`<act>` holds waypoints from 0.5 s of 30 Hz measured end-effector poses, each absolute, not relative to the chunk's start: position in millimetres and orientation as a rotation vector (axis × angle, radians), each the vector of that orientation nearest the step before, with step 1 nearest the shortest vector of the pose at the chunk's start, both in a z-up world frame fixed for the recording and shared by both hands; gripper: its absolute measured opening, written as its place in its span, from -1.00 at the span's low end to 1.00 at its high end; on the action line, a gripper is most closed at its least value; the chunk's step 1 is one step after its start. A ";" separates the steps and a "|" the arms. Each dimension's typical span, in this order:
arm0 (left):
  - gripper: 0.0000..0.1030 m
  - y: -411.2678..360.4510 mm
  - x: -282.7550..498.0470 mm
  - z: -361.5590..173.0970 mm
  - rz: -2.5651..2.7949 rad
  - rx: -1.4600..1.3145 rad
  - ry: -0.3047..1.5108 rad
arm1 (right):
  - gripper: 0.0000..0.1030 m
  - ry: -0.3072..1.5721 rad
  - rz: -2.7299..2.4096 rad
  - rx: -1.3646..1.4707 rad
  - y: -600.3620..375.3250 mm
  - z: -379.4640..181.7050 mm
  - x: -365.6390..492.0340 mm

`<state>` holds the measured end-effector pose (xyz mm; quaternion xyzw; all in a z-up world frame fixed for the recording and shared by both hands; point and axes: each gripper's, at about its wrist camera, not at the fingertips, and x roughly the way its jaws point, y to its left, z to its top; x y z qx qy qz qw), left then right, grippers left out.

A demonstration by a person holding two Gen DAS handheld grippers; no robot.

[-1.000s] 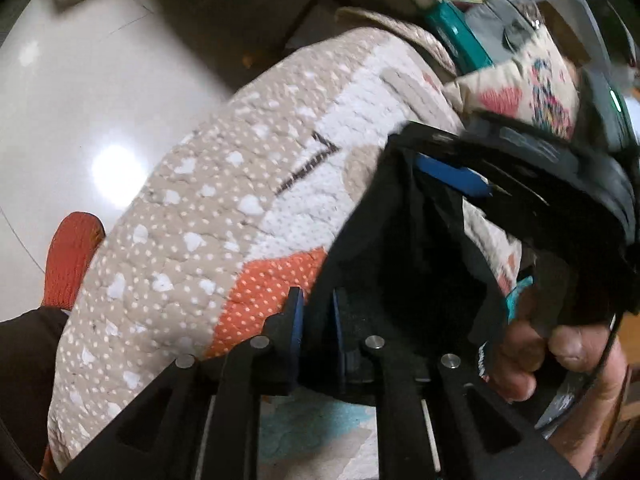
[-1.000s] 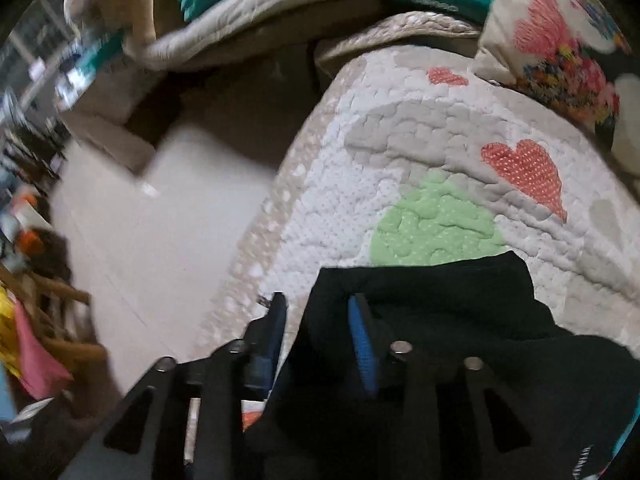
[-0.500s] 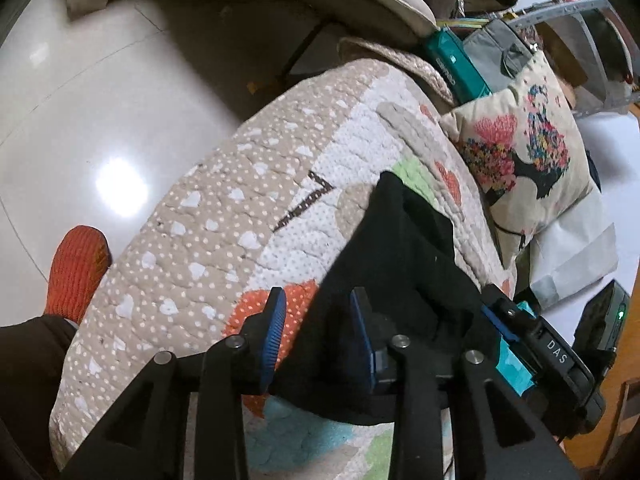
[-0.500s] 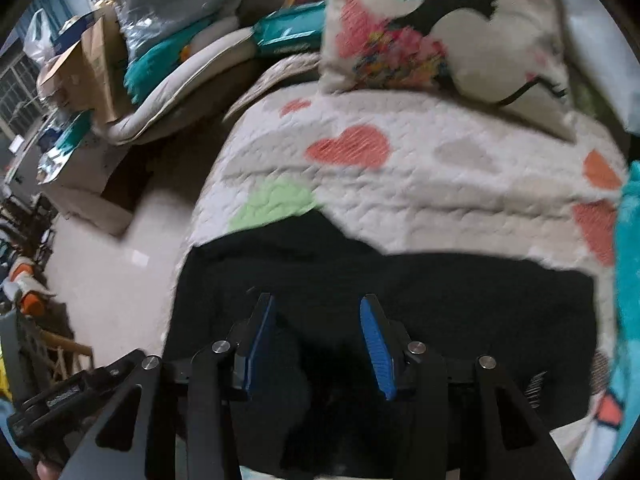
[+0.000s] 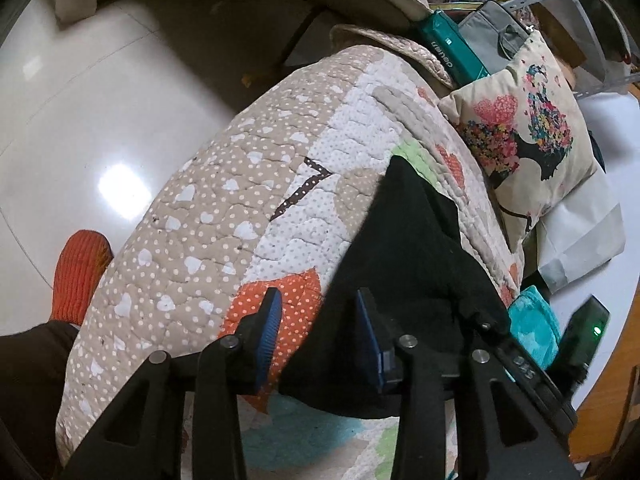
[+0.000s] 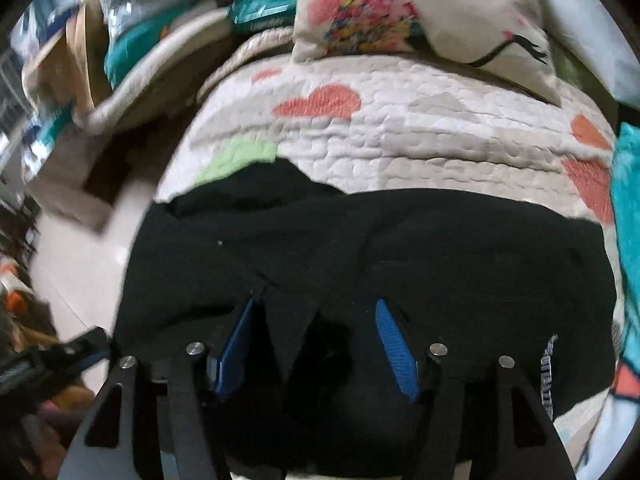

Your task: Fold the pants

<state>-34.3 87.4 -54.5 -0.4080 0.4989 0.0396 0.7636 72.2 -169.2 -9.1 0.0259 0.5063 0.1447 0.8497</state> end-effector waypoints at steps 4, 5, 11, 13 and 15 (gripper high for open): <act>-0.28 83.3 -33.8 -56.3 0.086 -0.879 1.093 | 0.15 1.062 0.419 0.151 -157.6 2.6 78.5; -0.28 82.1 -33.7 -55.8 0.085 -0.869 1.092 | 0.13 1.062 0.439 0.183 -152.3 3.9 83.0; -0.28 78.2 -31.7 -53.2 0.074 -0.843 1.084 | -0.17 1.129 0.437 0.286 -126.4 -9.6 115.9; -0.28 77.5 -30.6 -53.3 0.070 -0.843 1.086 | -0.22 1.161 0.421 0.287 -121.8 -19.6 122.8; -0.28 77.2 -29.9 -53.4 0.063 -0.846 1.089 | -0.32 1.182 0.417 0.288 -118.2 -25.2 127.3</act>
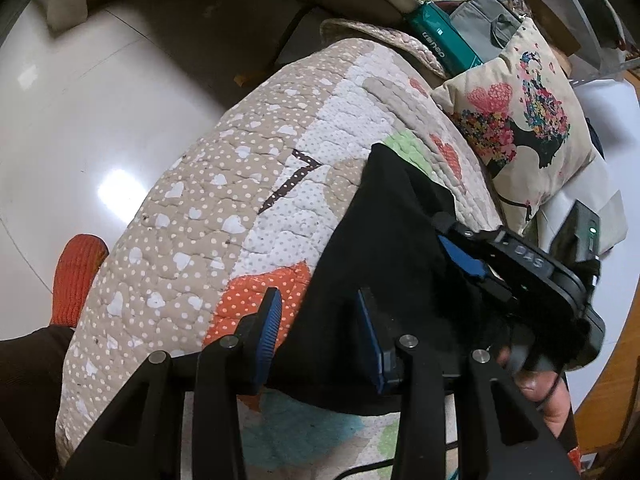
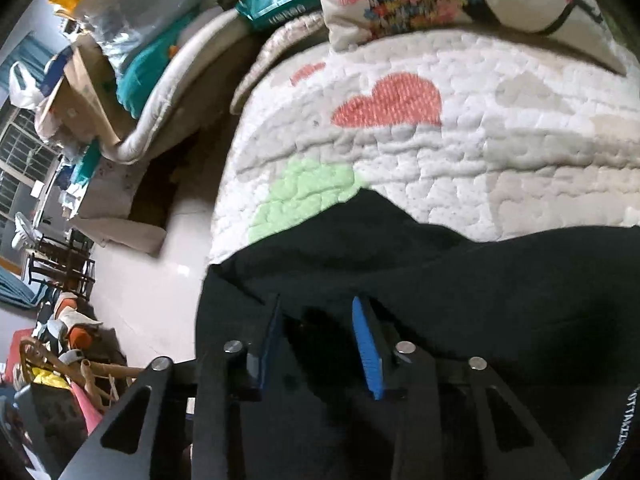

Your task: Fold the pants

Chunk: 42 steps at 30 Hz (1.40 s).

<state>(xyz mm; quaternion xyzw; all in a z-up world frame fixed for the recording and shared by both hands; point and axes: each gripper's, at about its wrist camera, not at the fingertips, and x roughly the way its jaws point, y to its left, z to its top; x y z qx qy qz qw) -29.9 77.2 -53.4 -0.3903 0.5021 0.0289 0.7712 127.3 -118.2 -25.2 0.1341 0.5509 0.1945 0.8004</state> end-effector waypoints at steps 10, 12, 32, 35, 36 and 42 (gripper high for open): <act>-0.28 75.0 -29.0 -57.8 0.075 -0.834 1.107 | -0.97 1.106 0.357 0.192 -121.9 -11.2 122.7; -0.28 76.6 -29.3 -57.4 0.078 -0.835 1.104 | -0.97 1.071 0.329 0.218 -136.9 -0.2 122.2; -0.15 236.7 -103.0 -18.8 0.446 -1.178 0.741 | -0.93 1.040 0.905 0.530 -52.3 95.5 46.9; -0.13 259.2 -127.8 -7.7 0.474 -1.240 0.645 | -0.92 1.058 1.053 0.621 1.8 109.8 41.9; -0.12 265.2 -134.7 -2.6 0.469 -1.253 0.615 | -0.92 1.066 1.085 0.643 15.2 113.3 41.2; -0.10 278.0 -153.7 31.6 0.440 -1.219 0.473 | 0.08 1.092 1.205 0.745 77.9 128.9 36.4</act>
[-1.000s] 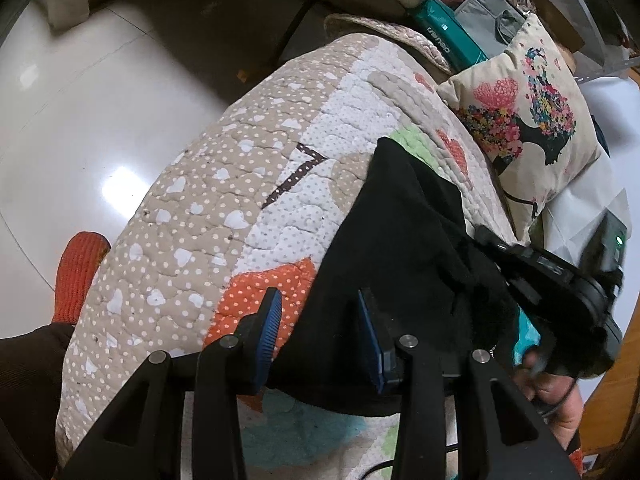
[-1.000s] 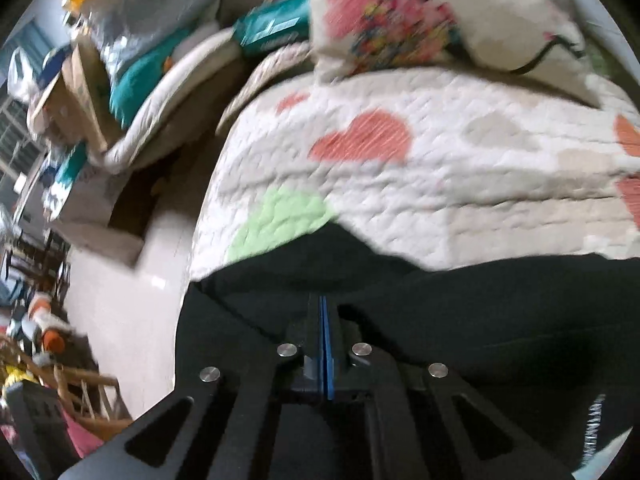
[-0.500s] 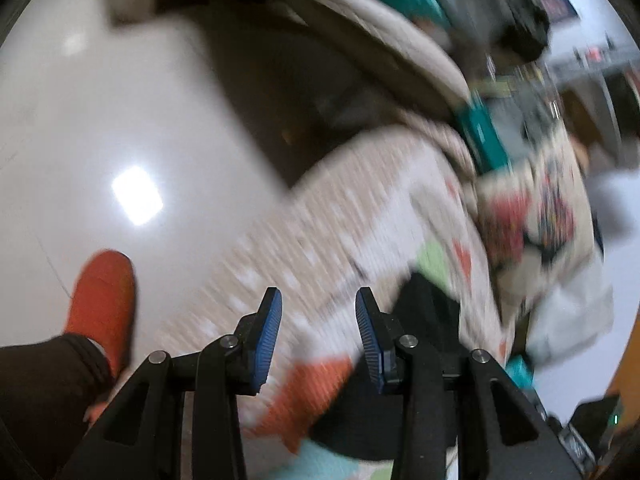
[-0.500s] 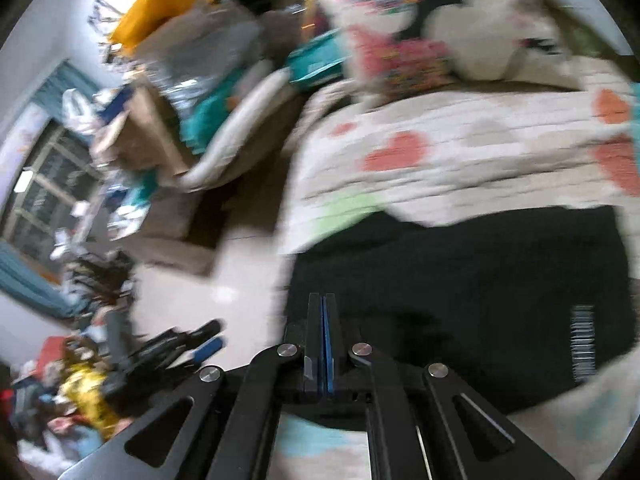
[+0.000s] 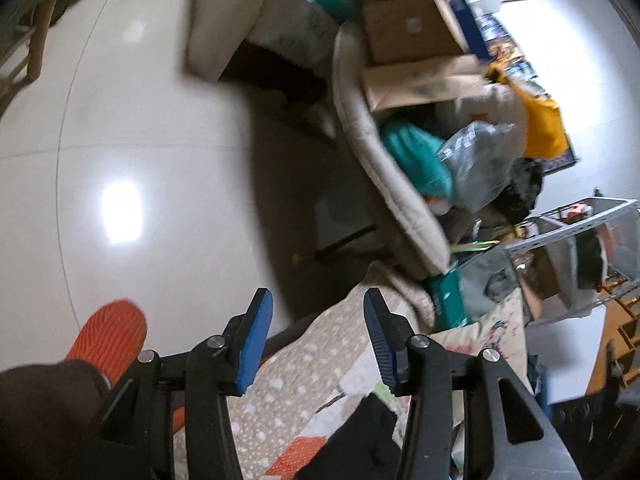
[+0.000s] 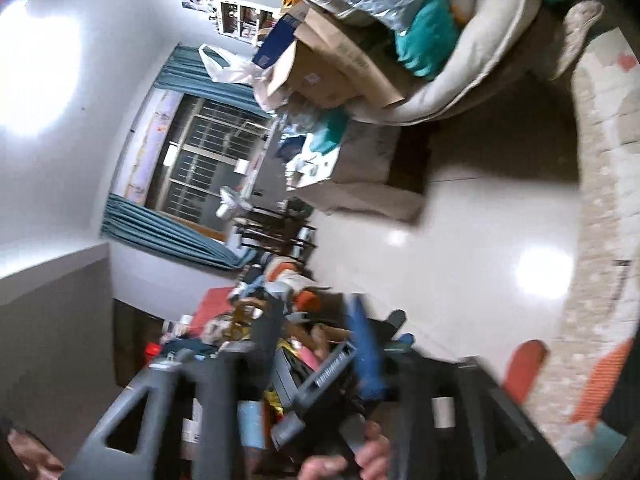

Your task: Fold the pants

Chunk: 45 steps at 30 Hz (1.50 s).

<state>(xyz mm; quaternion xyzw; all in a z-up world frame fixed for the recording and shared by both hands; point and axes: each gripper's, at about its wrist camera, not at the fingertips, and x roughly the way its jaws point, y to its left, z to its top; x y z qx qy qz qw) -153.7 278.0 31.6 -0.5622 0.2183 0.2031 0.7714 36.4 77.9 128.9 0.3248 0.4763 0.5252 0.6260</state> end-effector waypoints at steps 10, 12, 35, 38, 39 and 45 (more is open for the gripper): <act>0.01 270.3 -158.8 64.7 0.433 -1.115 0.380 | 0.13 1.104 1.337 0.805 106.8 143.0 27.5; 0.04 267.0 -155.3 65.5 0.429 -1.099 0.388 | 0.13 1.116 1.351 0.818 106.8 143.3 27.0; 0.06 24.4 -20.7 52.8 -0.081 -0.424 0.836 | 0.15 0.844 0.087 0.753 -338.7 6.6 -66.5; 0.08 -32.1 8.7 61.5 -0.191 -0.308 0.876 | 0.15 0.866 0.040 0.825 -362.9 -19.6 -62.2; 0.10 -56.1 23.8 61.9 -0.236 -0.268 0.900 | 0.15 0.867 0.038 0.838 -366.0 -22.8 -60.7; 0.11 -162.1 105.6 29.7 -0.435 -0.152 1.059 | 0.15 0.867 0.021 0.823 -363.3 -41.2 -36.1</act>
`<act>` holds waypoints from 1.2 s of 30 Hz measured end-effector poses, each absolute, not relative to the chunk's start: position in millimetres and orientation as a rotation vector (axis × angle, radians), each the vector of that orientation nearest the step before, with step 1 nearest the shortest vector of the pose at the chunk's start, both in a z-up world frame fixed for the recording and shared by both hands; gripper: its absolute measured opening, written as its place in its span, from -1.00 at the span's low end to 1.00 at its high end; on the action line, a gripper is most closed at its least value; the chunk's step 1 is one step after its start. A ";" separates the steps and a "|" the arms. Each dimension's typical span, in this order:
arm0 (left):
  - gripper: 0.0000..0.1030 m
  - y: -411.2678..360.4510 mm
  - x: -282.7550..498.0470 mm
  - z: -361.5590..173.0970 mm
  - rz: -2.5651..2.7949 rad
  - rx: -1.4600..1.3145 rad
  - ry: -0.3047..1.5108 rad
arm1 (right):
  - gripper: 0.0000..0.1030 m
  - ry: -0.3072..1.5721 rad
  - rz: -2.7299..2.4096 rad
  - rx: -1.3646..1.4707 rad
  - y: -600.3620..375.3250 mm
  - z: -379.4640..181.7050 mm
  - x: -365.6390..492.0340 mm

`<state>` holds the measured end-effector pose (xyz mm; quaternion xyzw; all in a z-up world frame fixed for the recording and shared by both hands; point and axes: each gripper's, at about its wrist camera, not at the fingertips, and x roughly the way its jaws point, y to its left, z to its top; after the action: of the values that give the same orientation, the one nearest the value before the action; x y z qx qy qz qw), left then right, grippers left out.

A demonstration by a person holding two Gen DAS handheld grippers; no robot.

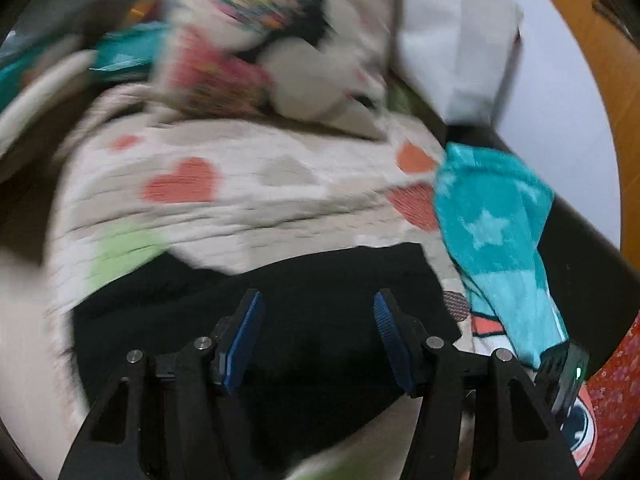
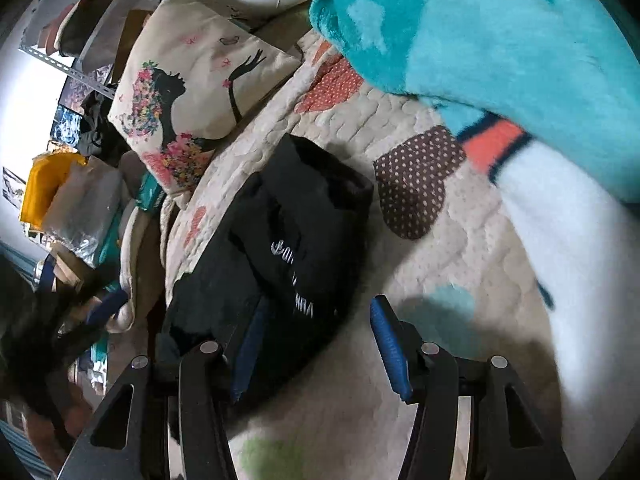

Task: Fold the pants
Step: 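Grasp the folded black garment with the right gripper while the left gripper grasps it too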

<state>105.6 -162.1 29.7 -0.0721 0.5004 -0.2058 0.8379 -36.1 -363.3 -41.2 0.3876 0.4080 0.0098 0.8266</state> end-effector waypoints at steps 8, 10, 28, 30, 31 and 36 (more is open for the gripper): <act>0.11 -248.4 176.1 -25.1 -0.556 -0.153 1.174 | 0.18 0.849 0.040 0.781 -350.2 -63.6 6.1; 0.11 -271.6 183.6 -38.9 -0.587 -0.091 1.205 | 0.23 0.844 0.053 0.769 -348.3 -62.9 8.8; -0.57 -191.0 141.4 35.7 -0.664 -0.157 1.089 | -0.67 0.752 0.261 0.480 -274.1 20.0 5.0; -0.58 -153.0 134.8 49.0 -0.656 -0.257 1.066 | -0.67 0.740 0.308 0.384 -246.4 34.3 -0.6; -0.58 -136.2 131.7 53.3 -0.650 -0.291 1.056 | -0.67 0.739 0.334 0.347 -232.9 39.6 -1.7; -0.58 -38.6 114.7 43.3 -0.580 -0.543 1.011 | -0.67 0.762 0.460 0.196 -166.9 52.6 3.2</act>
<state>114.7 -38.6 43.3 -0.2530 0.4712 -0.2704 0.8005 3.2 -166.9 52.6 0.0946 0.3679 0.2220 0.8980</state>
